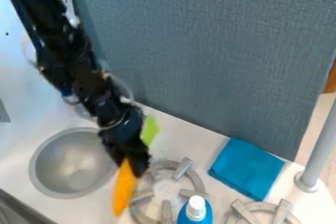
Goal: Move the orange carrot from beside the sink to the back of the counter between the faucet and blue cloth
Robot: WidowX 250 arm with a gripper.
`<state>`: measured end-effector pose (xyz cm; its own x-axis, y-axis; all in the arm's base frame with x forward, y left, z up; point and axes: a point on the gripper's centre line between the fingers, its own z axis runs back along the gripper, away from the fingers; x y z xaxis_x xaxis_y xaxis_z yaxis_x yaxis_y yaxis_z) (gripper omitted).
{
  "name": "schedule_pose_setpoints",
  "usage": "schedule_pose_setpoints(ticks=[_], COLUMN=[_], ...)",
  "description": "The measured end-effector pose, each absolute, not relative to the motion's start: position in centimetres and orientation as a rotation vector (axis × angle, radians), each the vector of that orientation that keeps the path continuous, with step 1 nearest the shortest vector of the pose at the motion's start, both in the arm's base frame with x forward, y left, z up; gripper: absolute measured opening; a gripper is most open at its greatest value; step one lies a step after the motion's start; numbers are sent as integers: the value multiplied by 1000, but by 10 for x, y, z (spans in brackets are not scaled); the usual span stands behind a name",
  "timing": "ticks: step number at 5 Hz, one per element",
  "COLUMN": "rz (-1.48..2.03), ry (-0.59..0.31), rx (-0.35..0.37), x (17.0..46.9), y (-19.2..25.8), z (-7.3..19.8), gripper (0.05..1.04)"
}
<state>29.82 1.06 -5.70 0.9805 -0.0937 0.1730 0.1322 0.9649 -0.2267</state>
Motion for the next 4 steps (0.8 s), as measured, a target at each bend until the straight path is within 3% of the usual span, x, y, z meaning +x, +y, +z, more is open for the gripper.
schedule_pose_setpoints(ticks=[2,3,4], rz=[-441,-729,-988], ry=[-278,-361,-369], rx=[-133,-125,-152], x=[339,354,361], y=[-13,-21,-29], z=[-20,-10,-15], gripper=[549,549,549])
